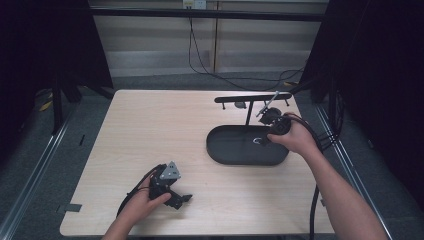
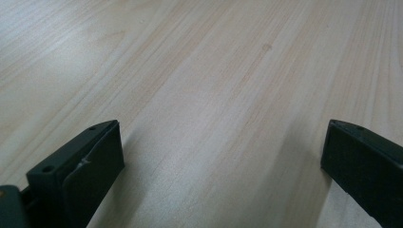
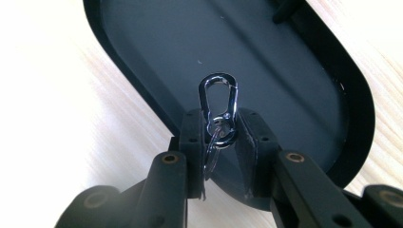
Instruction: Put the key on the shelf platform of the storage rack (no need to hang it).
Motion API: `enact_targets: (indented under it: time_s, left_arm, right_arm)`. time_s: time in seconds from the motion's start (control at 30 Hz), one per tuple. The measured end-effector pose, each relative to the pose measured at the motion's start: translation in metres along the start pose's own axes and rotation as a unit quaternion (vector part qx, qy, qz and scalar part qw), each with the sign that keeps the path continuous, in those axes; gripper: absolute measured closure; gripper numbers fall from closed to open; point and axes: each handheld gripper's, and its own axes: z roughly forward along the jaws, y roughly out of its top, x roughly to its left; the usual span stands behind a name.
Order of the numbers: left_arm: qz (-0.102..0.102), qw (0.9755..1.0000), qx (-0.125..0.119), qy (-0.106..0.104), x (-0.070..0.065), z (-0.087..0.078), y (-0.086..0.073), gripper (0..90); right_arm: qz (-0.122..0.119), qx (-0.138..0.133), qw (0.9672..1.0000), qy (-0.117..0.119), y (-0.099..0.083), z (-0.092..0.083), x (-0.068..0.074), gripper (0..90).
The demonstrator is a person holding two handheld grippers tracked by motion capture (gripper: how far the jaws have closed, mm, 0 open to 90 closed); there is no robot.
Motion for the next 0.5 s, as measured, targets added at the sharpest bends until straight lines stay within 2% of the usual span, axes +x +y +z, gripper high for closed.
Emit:
enact_targets:
  time_s: [0.17,0.5]
  left_arm:
    - [0.000,1.0000,-0.001,-0.001,0.000,0.000,0.000,0.0]
    - [0.000,1.0000,-0.001,-0.001,0.000,0.000,0.000,0.0]
  right_arm:
    - [0.009,-0.004,0.9999,-0.002,0.001,0.004,-0.001,73.9]
    - [0.012,0.000,0.9999,-0.012,0.005,0.014,-0.002,73.8]
